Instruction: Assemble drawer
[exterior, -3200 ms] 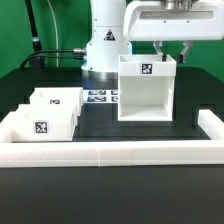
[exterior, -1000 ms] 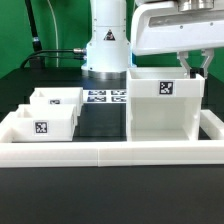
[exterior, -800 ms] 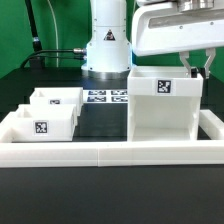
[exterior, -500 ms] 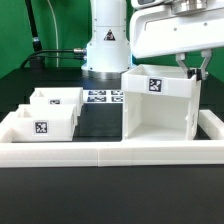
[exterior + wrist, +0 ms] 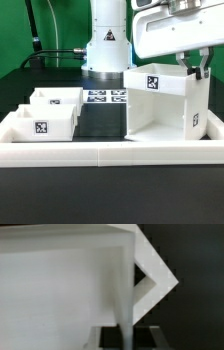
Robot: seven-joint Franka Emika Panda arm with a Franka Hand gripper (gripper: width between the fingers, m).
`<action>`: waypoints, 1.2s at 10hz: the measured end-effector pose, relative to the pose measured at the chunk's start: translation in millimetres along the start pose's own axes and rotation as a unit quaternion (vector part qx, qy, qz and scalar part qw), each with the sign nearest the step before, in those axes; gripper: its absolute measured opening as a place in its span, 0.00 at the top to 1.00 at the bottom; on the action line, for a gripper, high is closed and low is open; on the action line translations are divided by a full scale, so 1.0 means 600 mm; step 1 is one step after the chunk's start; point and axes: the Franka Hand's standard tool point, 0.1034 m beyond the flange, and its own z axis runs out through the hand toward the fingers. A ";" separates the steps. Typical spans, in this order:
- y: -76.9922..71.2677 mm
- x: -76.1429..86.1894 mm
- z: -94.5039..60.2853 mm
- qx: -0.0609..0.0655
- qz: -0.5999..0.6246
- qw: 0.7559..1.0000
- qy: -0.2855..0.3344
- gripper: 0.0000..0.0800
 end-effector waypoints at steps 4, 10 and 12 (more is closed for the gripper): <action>0.017 0.010 0.001 0.001 0.229 0.973 -0.006 0.94; 0.016 0.015 0.001 0.010 0.325 0.945 -0.015 0.94; 0.004 0.031 0.006 0.015 0.345 0.938 -0.018 0.94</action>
Offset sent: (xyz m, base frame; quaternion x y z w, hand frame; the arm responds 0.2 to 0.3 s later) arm -0.0174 -0.0251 -0.0077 -0.0694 0.0426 0.2994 0.9506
